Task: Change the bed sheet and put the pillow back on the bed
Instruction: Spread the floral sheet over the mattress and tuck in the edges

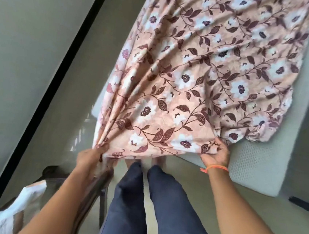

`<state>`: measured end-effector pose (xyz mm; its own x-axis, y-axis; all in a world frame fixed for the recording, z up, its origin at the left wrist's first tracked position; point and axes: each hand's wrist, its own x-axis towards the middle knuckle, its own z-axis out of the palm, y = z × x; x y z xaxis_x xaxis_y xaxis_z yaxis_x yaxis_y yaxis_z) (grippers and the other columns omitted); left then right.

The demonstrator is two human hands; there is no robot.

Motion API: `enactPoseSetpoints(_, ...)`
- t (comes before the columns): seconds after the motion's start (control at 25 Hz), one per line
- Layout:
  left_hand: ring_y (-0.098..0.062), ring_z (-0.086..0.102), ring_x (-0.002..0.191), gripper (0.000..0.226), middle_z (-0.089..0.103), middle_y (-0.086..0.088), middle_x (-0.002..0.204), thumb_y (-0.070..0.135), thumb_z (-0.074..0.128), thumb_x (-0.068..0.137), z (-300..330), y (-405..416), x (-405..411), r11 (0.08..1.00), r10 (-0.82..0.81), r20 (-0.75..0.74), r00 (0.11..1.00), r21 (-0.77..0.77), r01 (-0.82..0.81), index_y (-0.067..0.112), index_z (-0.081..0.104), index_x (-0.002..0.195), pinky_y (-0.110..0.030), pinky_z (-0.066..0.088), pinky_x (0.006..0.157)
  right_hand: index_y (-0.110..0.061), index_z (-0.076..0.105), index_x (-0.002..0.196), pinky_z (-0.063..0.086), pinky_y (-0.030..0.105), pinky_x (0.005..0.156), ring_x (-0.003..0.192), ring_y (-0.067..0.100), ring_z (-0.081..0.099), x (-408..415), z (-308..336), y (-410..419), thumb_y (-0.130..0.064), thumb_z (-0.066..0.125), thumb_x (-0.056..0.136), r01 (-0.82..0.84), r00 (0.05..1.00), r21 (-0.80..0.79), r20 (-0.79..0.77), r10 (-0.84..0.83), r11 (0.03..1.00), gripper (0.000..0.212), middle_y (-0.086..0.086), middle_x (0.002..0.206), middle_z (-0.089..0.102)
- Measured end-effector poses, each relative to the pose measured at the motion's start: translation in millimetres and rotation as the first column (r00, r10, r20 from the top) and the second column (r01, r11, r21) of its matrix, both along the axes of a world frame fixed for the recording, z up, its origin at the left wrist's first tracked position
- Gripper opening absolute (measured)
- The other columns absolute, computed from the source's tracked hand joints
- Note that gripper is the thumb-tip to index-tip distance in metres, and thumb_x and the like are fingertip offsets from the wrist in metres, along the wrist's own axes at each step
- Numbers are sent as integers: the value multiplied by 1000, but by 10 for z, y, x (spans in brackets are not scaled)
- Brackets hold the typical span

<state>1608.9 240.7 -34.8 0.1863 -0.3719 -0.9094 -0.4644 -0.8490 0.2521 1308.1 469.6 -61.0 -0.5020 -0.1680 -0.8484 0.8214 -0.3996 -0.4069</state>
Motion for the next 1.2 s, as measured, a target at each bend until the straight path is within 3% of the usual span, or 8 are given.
enactPoseSetpoints(0.24,-22,57,56,41,67,-14,86,30,82,73,-369,744,-241,997,75,-172,982,31,-71,4,66,99,-27,42,49,-18,46,144,49,51,97,129,30,51,275,-124,741,-19,65,85,-47,998,-89,41,51,995,62,12,142,52)
enactPoseSetpoints(0.32,-21,51,47,31,62,-14,71,27,80,76,-519,1238,-350,996,85,-176,981,22,-82,5,67,93,-28,41,50,-18,61,124,58,29,62,100,19,68,533,-191,1030,-15,59,84,-4,993,-87,115,14,996,41,7,117,68)
enactPoseSetpoints(0.4,-17,51,48,27,61,-7,70,25,75,79,-645,1742,-413,1000,25,-172,985,10,-23,7,66,98,-25,41,49,-21,64,96,36,17,38,48,8,56,801,-145,1461,-12,63,78,-8,981,-5,194,9,1000,20,-5,67,65)
enactPoseSetpoints(0.6,-20,51,59,18,61,-6,64,23,78,70,-544,2605,-154,967,-220,102,970,-109,231,11,67,73,-27,40,57,-20,51,76,18,19,36,34,4,27,1164,-87,2399,-4,59,89,-256,949,180,234,211,950,22,-9,48,34)
enactPoseSetpoints(0.84,-16,55,79,56,61,-4,91,67,53,87,-337,3420,-318,862,-199,-380,903,371,346,13,63,96,-28,41,78,-8,65,81,26,19,41,42,11,38,1418,-76,2076,-1,67,82,-453,877,373,21,481,810,8,2,59,49)
enactPoseSetpoints(1.0,-9,47,49,47,57,2,62,58,50,93,-283,3416,-817,923,192,-545,817,382,38,14,65,92,-22,40,48,-3,69,91,28,22,44,45,11,35,1797,2,1833,2,66,82,-422,906,114,17,423,899,11,-2,52,41)
enactPoseSetpoints(1.12,-16,69,66,27,73,-12,87,20,43,104,-272,3126,-951,950,312,-571,760,187,-250,0,61,110,-28,60,61,-5,65,84,27,24,46,50,12,35,1716,-1,1834,2,63,81,-479,869,229,-15,495,848,8,0,58,42)
enactPoseSetpoints(1.2,-10,61,47,21,66,-5,66,13,38,106,-155,3026,-916,905,421,-595,685,222,-363,7,57,97,-22,55,46,-8,65,88,40,27,57,62,17,50,1473,-35,1811,-10,54,84,-364,931,103,51,360,926,12,8,74,56)
